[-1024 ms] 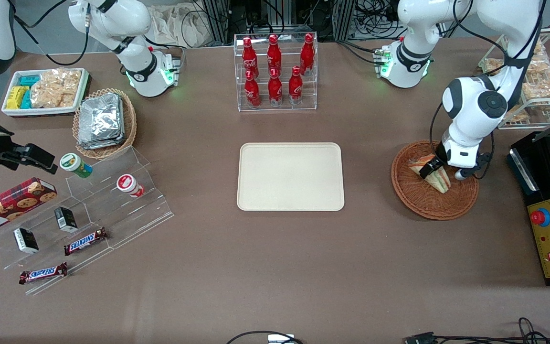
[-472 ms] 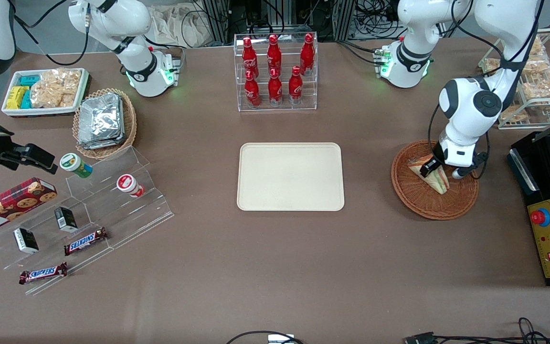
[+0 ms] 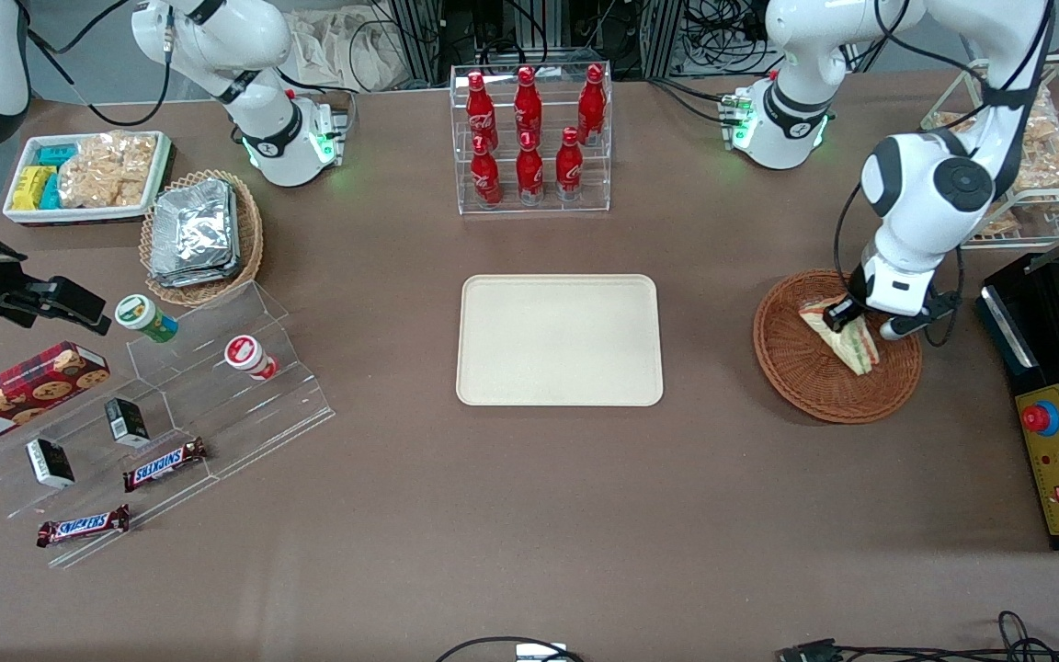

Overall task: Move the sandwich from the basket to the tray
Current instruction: 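Close the left gripper on the sandwich's upright edge, then lift the sandwich out of the basket with the left gripper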

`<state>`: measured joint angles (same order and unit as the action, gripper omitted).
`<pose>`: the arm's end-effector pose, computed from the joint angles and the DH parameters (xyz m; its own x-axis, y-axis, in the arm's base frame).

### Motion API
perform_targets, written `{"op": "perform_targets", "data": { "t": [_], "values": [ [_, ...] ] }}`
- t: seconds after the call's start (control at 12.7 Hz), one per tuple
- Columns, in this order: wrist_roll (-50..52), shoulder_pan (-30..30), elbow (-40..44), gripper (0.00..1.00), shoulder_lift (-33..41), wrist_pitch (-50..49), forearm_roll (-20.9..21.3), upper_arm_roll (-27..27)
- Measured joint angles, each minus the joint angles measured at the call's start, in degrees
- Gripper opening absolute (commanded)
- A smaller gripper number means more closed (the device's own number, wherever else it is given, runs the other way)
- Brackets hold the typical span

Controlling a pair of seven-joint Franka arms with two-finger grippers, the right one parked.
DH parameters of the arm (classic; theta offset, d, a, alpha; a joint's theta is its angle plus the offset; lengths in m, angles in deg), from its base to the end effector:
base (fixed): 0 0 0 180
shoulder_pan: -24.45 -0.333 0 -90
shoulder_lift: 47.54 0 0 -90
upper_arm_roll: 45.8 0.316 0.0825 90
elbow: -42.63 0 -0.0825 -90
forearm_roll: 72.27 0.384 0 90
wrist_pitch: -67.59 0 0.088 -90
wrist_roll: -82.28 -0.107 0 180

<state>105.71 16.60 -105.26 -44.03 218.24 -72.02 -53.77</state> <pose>0.4528 -0.0006 0.2923 0.9142 0.3916 0.1040 0.3903 -0.9201 0.0331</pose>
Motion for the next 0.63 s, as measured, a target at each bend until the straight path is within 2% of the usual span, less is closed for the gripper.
{"op": "perform_targets", "data": {
  "t": [0.16,0.39,0.63],
  "values": [
    [-6.3,0.1,2.3,0.1,2.9,-5.1,0.0,-0.2],
    [-14.9,0.6,4.2,0.05,4.5,-7.4,0.1,-1.5],
    [-17.3,1.1,7.6,0.11,4.6,-11.5,0.0,-6.5]
  ]
}}
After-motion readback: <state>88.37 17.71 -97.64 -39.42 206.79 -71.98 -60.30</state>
